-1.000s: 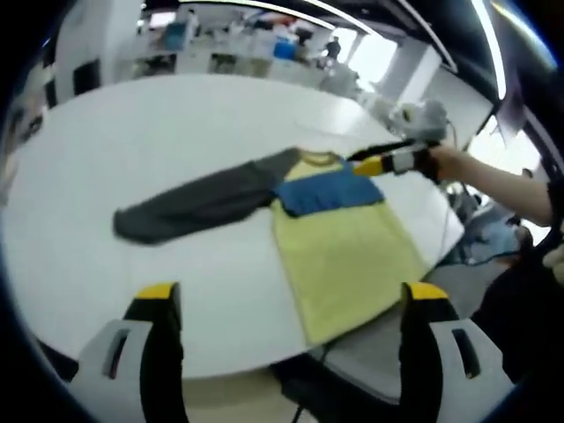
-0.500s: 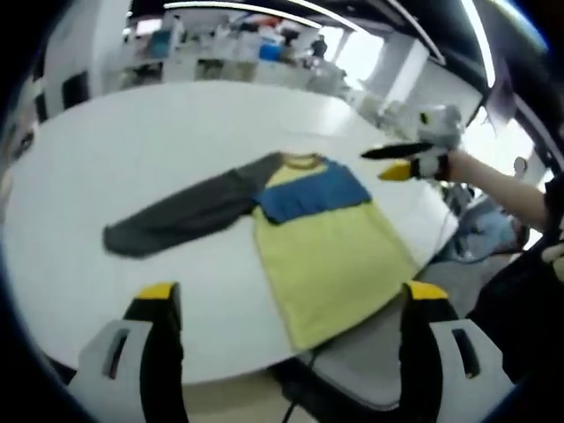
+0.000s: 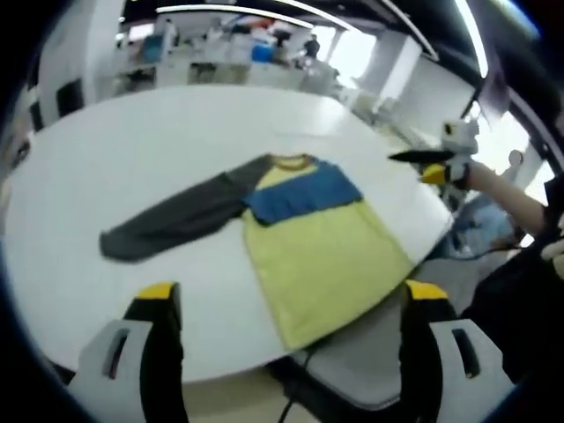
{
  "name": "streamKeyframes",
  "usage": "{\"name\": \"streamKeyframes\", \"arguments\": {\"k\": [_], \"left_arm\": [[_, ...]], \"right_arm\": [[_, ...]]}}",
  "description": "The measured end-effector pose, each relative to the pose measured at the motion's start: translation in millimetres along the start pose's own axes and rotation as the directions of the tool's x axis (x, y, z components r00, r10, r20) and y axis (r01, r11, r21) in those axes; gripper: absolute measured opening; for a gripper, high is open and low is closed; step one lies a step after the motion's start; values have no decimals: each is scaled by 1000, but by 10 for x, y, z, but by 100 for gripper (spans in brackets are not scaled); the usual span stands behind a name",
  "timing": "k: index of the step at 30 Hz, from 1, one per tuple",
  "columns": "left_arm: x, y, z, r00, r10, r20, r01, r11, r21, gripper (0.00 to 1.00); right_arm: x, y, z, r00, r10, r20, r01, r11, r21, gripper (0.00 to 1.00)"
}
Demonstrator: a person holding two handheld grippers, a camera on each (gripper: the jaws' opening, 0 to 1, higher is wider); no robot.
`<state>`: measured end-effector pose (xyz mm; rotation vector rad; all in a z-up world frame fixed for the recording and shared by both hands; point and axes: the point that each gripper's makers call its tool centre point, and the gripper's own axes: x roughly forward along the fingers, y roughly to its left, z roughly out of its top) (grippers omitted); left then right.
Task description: Fold the garment on the visible template until the final outline fits inside the template.
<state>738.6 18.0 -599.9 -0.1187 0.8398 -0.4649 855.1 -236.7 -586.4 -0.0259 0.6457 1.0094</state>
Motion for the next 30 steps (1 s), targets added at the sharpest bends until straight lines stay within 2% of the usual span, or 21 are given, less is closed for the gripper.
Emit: {"name": "streamKeyframes", "arguments": {"k": [11, 16, 25, 28, 30], "left_arm": [[-33, -62, 12, 1000, -3, 2, 3, 1000, 5, 99], [-71, -59, 7, 1000, 9, 3, -9, 1000, 10, 99], [-150, -81, 4, 1000, 12, 10, -12, 1000, 15, 99], [-174, -100, -12, 1000, 6, 11, -6, 1000, 13, 99], [-197, -100, -32, 1000, 6, 10, -7, 1000, 13, 99]], "right_arm": [[-608, -125, -91, 996, -74, 57, 72, 997, 39, 95], [-822, -120, -164, 993, -90, 76, 86, 995, 53, 99], [-1183, -126, -339, 987, -123, 99, 115, 990, 87, 100], [-1281, -115, -379, 986, -131, 107, 123, 989, 84, 100], [-1368, -146, -404, 981, -161, 112, 156, 986, 50, 100]]}}
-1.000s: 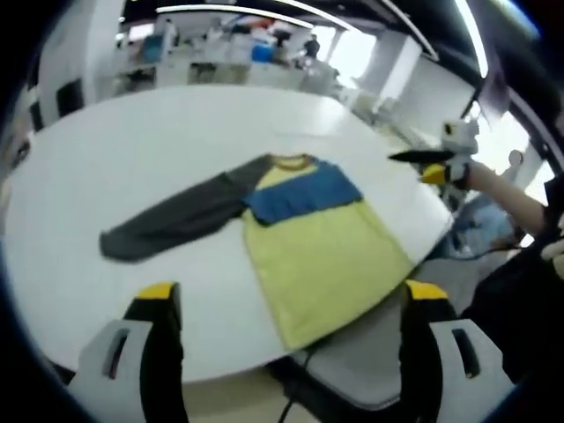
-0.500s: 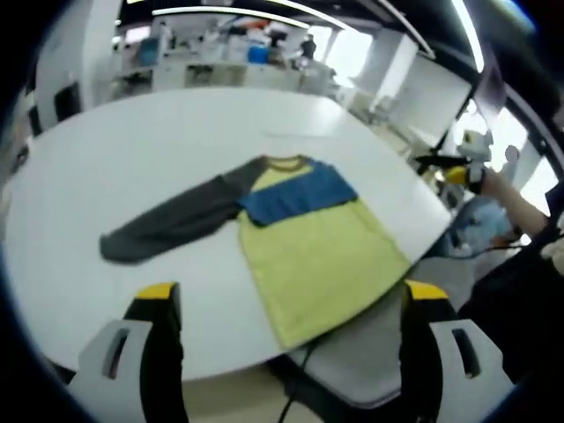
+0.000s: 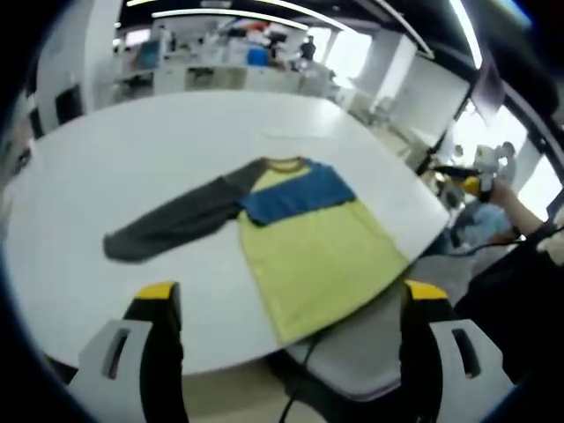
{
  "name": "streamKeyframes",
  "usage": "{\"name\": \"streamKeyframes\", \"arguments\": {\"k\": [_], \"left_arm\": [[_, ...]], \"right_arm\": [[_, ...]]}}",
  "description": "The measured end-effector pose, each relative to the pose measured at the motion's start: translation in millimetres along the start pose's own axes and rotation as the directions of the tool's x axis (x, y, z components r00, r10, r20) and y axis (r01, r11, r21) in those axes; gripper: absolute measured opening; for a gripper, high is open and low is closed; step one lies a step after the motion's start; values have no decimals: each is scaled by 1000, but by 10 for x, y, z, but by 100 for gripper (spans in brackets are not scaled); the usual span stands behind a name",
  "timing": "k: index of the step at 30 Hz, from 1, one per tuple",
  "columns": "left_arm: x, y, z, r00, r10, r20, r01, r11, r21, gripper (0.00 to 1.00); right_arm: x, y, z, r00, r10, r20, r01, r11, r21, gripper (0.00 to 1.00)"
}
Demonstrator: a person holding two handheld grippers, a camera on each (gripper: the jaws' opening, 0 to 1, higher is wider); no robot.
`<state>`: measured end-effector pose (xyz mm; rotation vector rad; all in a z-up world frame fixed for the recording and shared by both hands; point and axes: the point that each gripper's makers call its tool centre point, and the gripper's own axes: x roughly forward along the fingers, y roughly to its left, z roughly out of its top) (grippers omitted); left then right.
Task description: Fold the garment on the visible template until the final outline fits inside the template.
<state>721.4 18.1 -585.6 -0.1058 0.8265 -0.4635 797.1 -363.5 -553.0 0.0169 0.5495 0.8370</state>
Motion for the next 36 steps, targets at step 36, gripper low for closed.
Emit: {"name": "streamKeyframes", "arguments": {"k": [36], "left_arm": [[-159, 120, -102, 1000, 28, 5, -27, 998, -58, 99]], "right_arm": [[-181, 12, -263, 999, -30, -26, 30, 999, 26, 100]]}}
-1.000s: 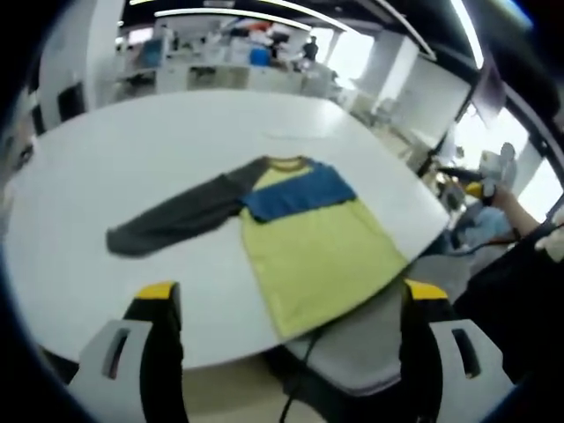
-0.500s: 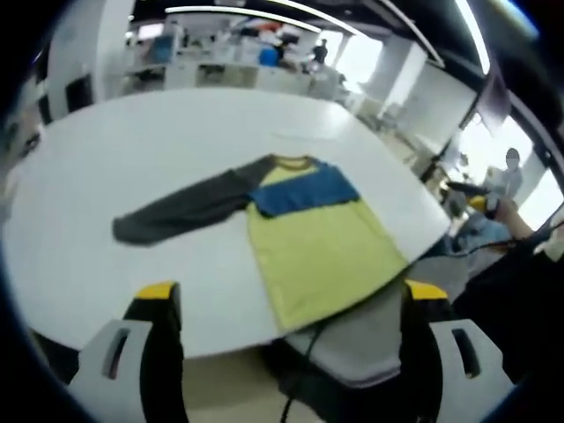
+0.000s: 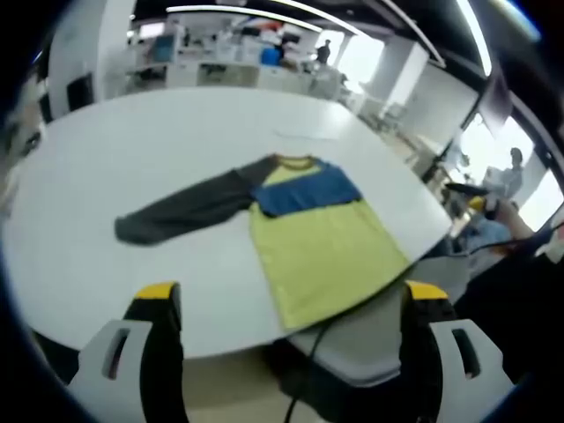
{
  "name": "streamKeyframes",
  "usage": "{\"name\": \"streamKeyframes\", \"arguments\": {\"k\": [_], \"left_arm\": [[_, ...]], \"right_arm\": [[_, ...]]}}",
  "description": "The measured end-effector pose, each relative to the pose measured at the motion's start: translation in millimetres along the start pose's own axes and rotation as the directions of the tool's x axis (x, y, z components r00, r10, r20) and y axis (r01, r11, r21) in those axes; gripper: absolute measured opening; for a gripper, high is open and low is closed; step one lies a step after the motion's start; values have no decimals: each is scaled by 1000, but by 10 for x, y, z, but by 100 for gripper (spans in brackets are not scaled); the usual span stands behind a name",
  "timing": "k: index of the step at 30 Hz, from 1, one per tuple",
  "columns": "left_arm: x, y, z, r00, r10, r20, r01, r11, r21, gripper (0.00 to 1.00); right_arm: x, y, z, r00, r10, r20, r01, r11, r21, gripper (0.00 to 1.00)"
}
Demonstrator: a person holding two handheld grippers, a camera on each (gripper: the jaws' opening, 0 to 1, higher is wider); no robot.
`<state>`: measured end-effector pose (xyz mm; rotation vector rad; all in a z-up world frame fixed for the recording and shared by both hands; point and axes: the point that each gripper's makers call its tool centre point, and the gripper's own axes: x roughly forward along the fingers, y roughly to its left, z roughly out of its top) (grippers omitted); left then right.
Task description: Fold the garment on the visible template until the final outline fits inside the template.
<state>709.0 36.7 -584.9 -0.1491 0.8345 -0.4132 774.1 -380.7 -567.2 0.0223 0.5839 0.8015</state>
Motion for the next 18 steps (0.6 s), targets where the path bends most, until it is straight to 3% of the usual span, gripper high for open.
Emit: {"name": "streamKeyframes", "arguments": {"k": [8, 18], "left_arm": [[22, 40, 4, 1000, 1, -4, -1, 1000, -3, 99], [94, 300, 33, 1000, 7, 9, -6, 999, -31, 99]], "right_arm": [[37, 9, -2, 1000, 1, -11, -1, 1000, 2, 100], [120, 35, 19, 1000, 0, -3, 0, 1000, 30, 100]]}}
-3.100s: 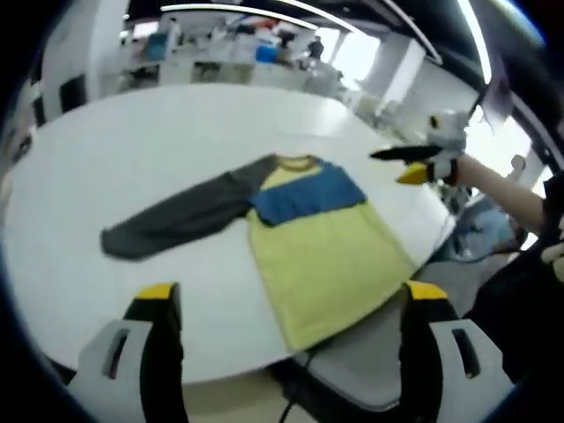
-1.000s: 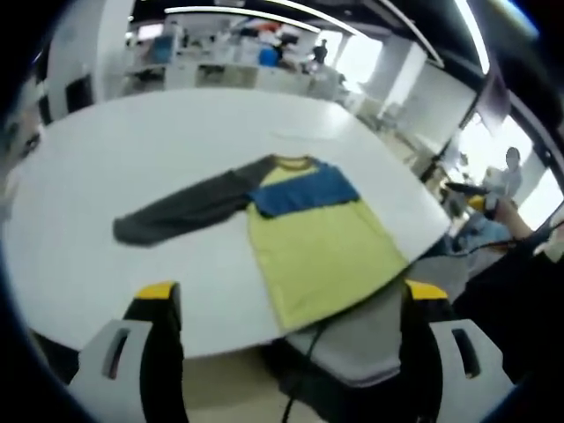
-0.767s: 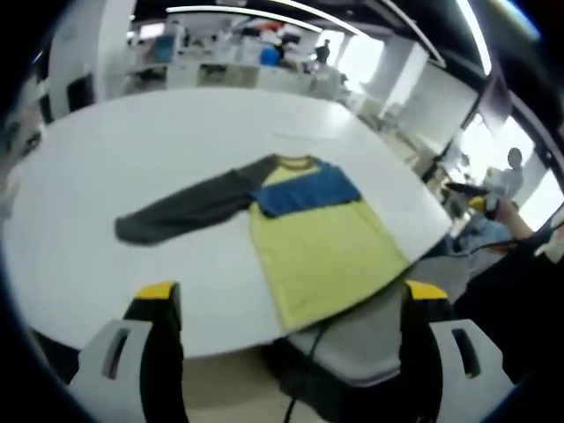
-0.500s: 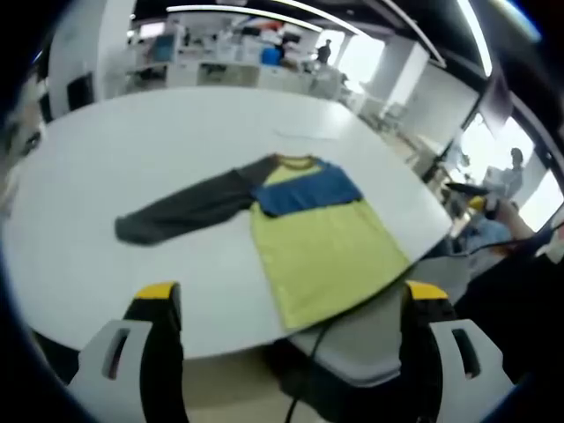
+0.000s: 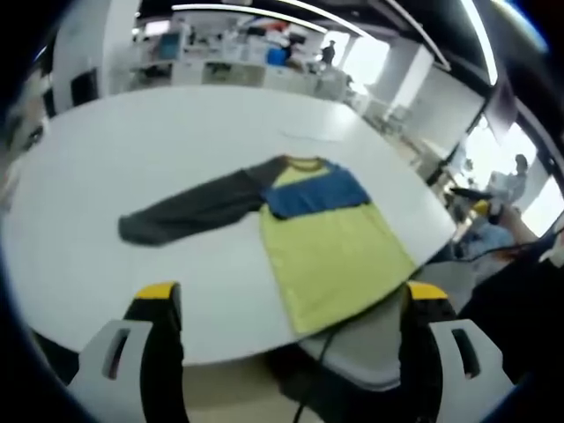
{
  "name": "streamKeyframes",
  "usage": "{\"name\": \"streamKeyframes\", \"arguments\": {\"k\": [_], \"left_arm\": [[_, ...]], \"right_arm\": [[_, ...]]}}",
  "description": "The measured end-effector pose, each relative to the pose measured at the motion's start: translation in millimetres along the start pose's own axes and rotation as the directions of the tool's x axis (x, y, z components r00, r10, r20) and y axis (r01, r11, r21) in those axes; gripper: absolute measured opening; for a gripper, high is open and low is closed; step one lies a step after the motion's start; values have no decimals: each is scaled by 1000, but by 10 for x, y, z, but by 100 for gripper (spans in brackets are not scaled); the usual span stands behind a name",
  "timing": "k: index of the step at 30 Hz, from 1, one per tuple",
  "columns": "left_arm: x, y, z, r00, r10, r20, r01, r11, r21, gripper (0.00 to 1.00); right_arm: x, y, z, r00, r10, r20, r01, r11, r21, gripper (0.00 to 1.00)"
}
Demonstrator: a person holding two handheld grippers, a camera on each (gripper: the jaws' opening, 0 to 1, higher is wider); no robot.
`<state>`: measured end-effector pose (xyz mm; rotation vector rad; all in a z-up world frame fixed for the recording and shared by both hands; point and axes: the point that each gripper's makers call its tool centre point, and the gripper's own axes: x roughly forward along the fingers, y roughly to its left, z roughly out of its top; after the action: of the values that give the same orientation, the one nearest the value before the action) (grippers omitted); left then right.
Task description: Fold the garment on the visible template until the final outline fits inside the template.
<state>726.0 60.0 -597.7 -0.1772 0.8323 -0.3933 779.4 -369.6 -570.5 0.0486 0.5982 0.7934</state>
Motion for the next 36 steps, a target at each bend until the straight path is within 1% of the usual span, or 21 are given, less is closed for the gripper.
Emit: {"name": "streamKeyframes", "arguments": {"k": [3, 5, 8, 12, 13, 15, 17, 19, 22, 24, 25, 29, 32, 34, 36], "left_arm": [[35, 104, 37, 1000, -14, 25, 15, 1000, -20, 98], [51, 120, 45, 999, -21, 27, 22, 999, -26, 98], [81, 195, 61, 999, -22, 27, 23, 999, -44, 97], [124, 322, 98, 999, -14, 32, 16, 998, -59, 97], [138, 371, 112, 999, -8, 35, 10, 998, -68, 97], [150, 433, 115, 1000, 8, 28, -7, 998, -63, 96], [169, 499, 123, 1000, 16, 27, -14, 998, -61, 96], [196, 581, 132, 999, 22, 31, -19, 997, -79, 95], [227, 700, 159, 999, 29, 36, -26, 997, -78, 95], [245, 756, 192, 999, 26, 46, -22, 997, -77, 96], [273, 829, 228, 998, 23, 56, -19, 996, -82, 96], [346, 1000, 292, 997, 21, 69, -14, 996, -93, 96], [407, 1134, 368, 995, 21, 99, -9, 992, -127, 95], [436, 1209, 407, 993, 22, 119, -5, 991, -136, 93], [485, 1350, 419, 991, 21, 130, -2, 989, -147, 92]], "right_arm": [[45, 17, -15, 1000, -4, -11, 4, 1000, 2, 100], [66, 24, -18, 1000, -6, -13, 6, 1000, 3, 100], [117, 37, -22, 1000, -6, -19, 7, 1000, 11, 100], [193, 44, -41, 999, -4, -34, 5, 1000, 17, 100], [220, 47, -44, 999, -5, -39, 6, 1000, 18, 100], [266, 72, -43, 999, 0, -49, 1, 1000, 17, 100], [255, 33, -52, 999, 3, -54, -3, 1000, 15, 100], [290, 22, -42, 998, 8, -55, -7, 1000, 16, 100], [357, 28, -39, 998, 14, -61, -12, 1000, 18, 100], [397, 35, -34, 998, 19, -63, -18, 1000, 21, 100], [443, 55, -24, 997, 27, -65, -26, 999, 23, 100], [552, 114, 17, 997, 44, -62, -42, 999, 25, 100], [636, 143, 49, 997, 50, -59, -48, 998, 31, 100], [666, 162, 65, 997, 54, -61, -52, 998, 26, 100], [697, 181, 97, 997, 56, -57, -55, 998, 23, 100]]}}
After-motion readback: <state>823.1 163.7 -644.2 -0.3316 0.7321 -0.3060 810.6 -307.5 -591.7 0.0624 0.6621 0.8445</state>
